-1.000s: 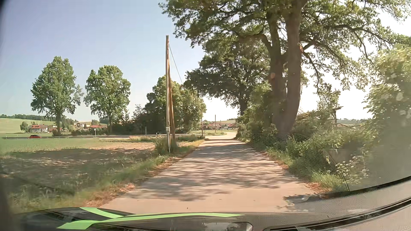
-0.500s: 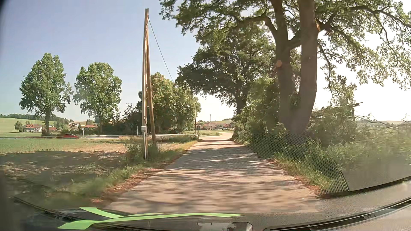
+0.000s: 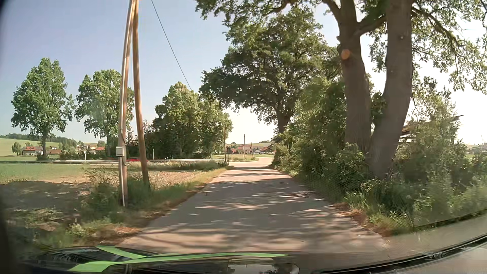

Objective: Follow the waypoints while adhering to traffic rules and regulations

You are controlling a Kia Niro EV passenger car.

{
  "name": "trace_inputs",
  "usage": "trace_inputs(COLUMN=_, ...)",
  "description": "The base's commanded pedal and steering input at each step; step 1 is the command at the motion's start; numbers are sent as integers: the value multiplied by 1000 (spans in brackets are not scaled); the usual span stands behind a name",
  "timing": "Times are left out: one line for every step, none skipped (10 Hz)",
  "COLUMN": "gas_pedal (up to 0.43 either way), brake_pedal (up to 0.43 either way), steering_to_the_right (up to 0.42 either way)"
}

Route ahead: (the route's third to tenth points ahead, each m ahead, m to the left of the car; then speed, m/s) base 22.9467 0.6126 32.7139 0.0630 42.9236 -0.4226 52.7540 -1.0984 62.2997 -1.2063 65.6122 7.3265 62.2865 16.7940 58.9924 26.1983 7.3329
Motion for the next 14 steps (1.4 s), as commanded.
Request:
trace_inputs(gas_pedal=98, brake_pedal=0, steering_to_the_right=8)
trace_inputs(gas_pedal=98, brake_pedal=0, steering_to_the_right=7)
trace_inputs(gas_pedal=98, brake_pedal=0, steering_to_the_right=7)
trace_inputs(gas_pedal=98, brake_pedal=0, steering_to_the_right=7)
trace_inputs(gas_pedal=110, brake_pedal=0, steering_to_the_right=6)
trace_inputs(gas_pedal=110, brake_pedal=0, steering_to_the_right=5)
trace_inputs(gas_pedal=118, brake_pedal=0, steering_to_the_right=5)
trace_inputs(gas_pedal=118, brake_pedal=0, steering_to_the_right=4)
trace_inputs(gas_pedal=118, brake_pedal=0, steering_to_the_right=3)
trace_inputs(gas_pedal=118, brake_pedal=0, steering_to_the_right=1)
trace_inputs(gas_pedal=118, brake_pedal=0, steering_to_the_right=0)
trace_inputs(gas_pedal=118, brake_pedal=0, steering_to_the_right=-1)
trace_inputs(gas_pedal=118, brake_pedal=0, steering_to_the_right=-1)
trace_inputs(gas_pedal=118, brake_pedal=0, steering_to_the_right=-3)
